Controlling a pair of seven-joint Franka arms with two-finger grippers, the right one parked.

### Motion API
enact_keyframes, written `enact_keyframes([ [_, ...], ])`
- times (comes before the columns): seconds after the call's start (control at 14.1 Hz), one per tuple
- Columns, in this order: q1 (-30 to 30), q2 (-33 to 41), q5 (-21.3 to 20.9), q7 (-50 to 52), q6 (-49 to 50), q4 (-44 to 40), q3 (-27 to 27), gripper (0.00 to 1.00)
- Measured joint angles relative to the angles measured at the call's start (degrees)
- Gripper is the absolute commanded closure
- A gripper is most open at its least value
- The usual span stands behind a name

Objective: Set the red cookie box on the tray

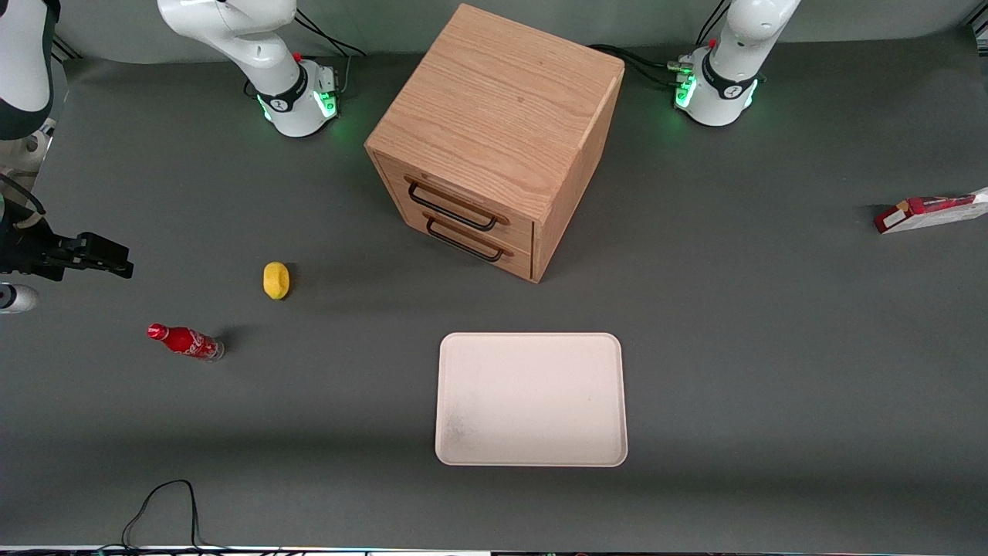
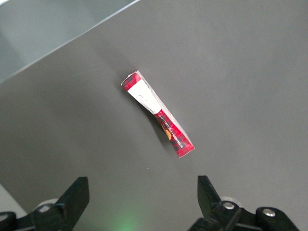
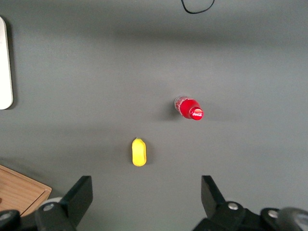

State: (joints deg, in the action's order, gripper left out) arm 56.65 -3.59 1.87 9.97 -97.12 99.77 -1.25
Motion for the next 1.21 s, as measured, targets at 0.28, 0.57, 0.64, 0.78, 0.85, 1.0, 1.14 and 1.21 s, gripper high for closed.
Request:
enact_keyframes([
  [0.28, -0.06, 6.69, 0.0, 9.42, -1.11, 7.18, -1.02, 0.0],
  [0.57, -0.08, 9.58, 0.0, 23.58, -5.4, 10.47, -1.28, 0.0],
  [0.64, -0.14, 9.78, 0.0, 26.33, -6.72, 11.37, -1.43, 0.0],
  [0.78, -0.24, 9.8, 0.0, 28.32, -7.6, 12.5, -1.57, 0.0],
  [0.85, -0.27, 9.8, 0.0, 28.58, -7.93, 12.95, -1.58, 0.0],
  [1.0, -0.36, 9.76, 0.0, 28.82, -9.71, 14.41, -1.59, 0.0],
  [1.14, -0.54, 9.57, -0.15, 28.91, -15.59, 18.39, -1.62, 0.0],
  [1.21, -0.71, 9.37, -0.33, 28.91, -19.41, 21.13, -1.63, 0.0],
])
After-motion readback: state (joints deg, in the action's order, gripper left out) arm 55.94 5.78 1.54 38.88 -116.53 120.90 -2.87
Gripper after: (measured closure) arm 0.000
